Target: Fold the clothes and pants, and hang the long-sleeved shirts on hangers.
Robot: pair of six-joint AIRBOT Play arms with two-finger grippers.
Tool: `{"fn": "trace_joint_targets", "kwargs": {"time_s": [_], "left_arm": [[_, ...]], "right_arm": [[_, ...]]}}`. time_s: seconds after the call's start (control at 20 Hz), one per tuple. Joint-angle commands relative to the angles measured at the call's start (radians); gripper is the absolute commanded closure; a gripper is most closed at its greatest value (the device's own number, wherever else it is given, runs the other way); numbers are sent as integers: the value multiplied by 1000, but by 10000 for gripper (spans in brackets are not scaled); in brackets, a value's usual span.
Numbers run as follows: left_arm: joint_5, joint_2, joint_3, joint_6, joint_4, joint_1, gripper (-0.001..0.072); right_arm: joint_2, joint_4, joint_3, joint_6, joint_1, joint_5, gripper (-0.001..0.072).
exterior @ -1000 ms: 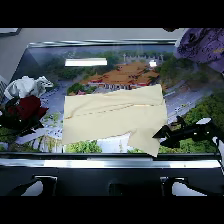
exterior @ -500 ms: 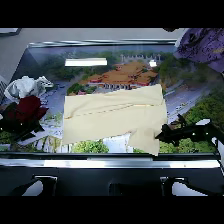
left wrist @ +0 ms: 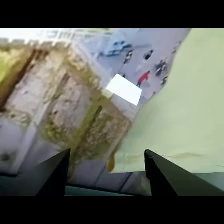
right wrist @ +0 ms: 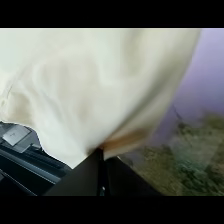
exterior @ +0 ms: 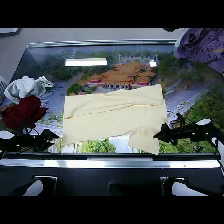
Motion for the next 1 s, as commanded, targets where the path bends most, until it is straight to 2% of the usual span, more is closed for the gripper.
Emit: {"fn": "trace_joint_targets", "kwargs": {"time_s": [0.0,0.25,0.65,0.7,0.75,0.85,0.9,0.95], "left_arm": [[31,-16,-33,49,-91,4,174],[28,-65,-33,94,-161,-19,174],[28,-156,-33,98,-164,-122,193],[24,-156,-33,98,-164,-122,272],[19,-156,-33,101,-164,-122,384],[10,-156,-32,110,-164,-122,523],[3,-156,-32,122,-164,-122,644],[-6,-156,-32,127,-164,-119,689]], "right_arm": [[1,19,0,-15,0,1,684],[1,19,0,-23,0,8,684],[1,23,0,-22,0,28,684],[1,23,0,-22,0,28,684],[1,23,0,-22,0,29,684],[2,23,0,-22,0,33,684],[2,23,0,-22,0,38,684],[2,22,0,-22,0,47,684]]}}
